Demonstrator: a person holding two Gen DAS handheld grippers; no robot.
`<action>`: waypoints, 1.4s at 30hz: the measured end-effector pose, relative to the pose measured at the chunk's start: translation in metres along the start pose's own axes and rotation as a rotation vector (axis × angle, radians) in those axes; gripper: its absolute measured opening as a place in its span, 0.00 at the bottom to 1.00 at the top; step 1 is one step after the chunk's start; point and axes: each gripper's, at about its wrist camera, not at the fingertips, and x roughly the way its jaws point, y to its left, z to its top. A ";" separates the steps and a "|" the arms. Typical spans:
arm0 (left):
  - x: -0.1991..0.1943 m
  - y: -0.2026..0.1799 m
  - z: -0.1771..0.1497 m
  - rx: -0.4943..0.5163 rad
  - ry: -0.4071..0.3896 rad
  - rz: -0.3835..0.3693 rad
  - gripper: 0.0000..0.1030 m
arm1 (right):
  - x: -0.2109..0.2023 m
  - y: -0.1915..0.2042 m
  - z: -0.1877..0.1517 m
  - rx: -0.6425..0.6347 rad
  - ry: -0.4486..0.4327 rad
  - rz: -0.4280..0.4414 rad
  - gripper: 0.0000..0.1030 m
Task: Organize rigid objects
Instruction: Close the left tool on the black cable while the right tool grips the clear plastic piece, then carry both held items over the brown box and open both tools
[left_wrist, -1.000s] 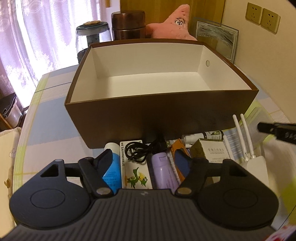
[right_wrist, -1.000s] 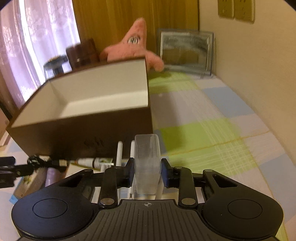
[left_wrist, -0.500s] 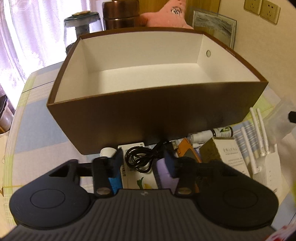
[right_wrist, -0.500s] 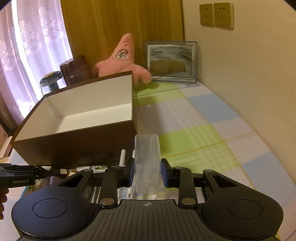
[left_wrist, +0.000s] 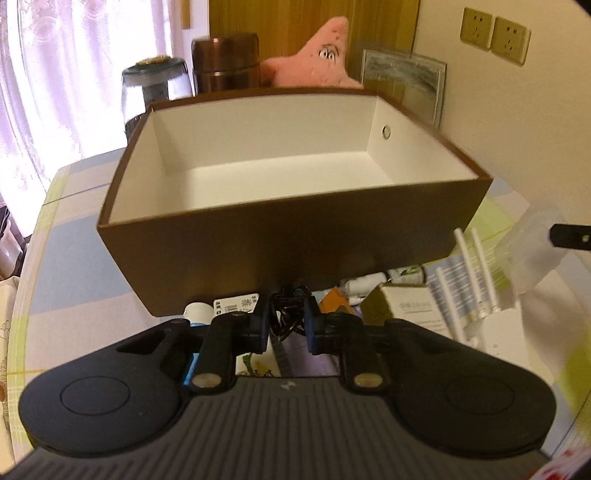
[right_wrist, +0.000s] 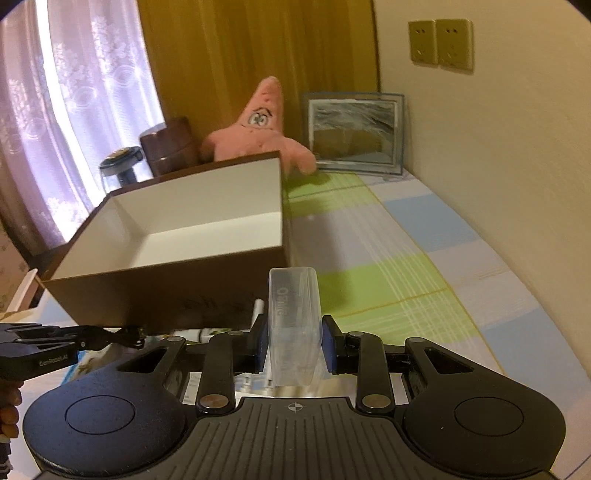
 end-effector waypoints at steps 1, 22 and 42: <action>-0.004 0.000 0.001 -0.005 -0.005 -0.004 0.15 | -0.001 0.002 0.001 -0.005 -0.003 0.008 0.26; -0.091 -0.009 0.056 -0.054 -0.209 0.014 0.15 | -0.012 0.057 0.058 -0.127 -0.080 0.192 0.26; 0.014 -0.009 0.103 -0.078 -0.130 0.070 0.15 | 0.112 0.085 0.092 -0.208 -0.011 0.180 0.26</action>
